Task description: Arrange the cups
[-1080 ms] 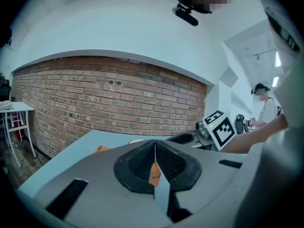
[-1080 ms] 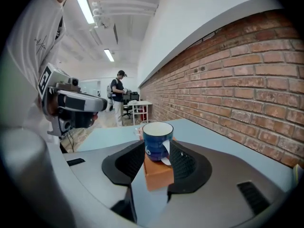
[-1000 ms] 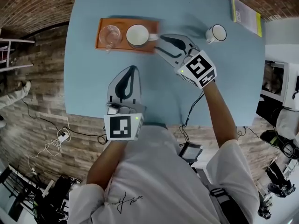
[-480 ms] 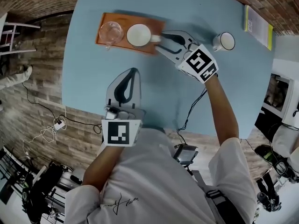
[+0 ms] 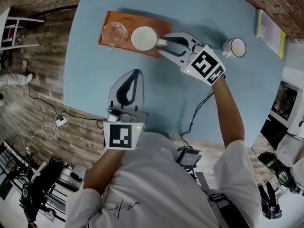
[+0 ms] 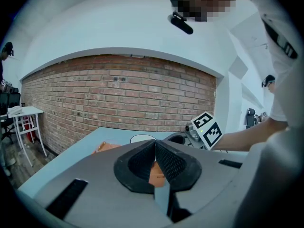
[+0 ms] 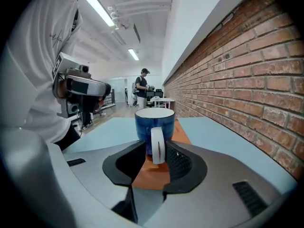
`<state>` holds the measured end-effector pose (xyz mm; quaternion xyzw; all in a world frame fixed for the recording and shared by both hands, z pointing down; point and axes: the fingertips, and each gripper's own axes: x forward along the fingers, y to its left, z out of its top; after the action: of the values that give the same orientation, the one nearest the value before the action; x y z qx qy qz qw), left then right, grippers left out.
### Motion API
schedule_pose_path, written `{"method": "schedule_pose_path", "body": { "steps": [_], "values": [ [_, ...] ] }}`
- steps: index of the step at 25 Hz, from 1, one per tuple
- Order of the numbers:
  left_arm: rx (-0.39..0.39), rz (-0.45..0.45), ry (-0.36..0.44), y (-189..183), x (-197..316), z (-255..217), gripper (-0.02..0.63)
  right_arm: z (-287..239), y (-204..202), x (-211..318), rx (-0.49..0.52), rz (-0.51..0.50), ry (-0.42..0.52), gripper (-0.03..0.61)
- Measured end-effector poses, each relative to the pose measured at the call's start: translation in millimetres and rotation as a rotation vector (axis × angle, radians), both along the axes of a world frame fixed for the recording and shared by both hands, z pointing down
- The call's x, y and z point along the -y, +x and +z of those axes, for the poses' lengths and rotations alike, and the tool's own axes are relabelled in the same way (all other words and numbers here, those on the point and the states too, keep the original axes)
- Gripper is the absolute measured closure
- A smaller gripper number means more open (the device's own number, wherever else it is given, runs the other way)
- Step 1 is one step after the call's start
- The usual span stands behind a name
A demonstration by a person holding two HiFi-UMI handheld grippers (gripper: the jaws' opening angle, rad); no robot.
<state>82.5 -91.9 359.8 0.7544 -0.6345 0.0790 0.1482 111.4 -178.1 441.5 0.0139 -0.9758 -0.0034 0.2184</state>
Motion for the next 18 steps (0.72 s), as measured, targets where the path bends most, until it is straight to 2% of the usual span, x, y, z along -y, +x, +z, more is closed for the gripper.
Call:
{"method": "schedule_pose_path", "body": {
  "steps": [8, 14, 18],
  "values": [
    [0.002, -0.004, -0.018, -2.4, 1.2, 6.3, 0.603, -5.4, -6.2, -2.7, 0.011, -0.046, 0.030, 0.497],
    [0.001, -0.001, -0.016, -0.9, 2.1, 7.6, 0.603, -4.2, -5.0, -4.2, 0.026, -0.020, 0.043, 0.508],
    [0.015, -0.008, 0.024, -4.1, 0.8, 0.4, 0.603, -6.1, -3.8, -5.1, 0.038, 0.023, 0.042, 0.511]
  ]
}}
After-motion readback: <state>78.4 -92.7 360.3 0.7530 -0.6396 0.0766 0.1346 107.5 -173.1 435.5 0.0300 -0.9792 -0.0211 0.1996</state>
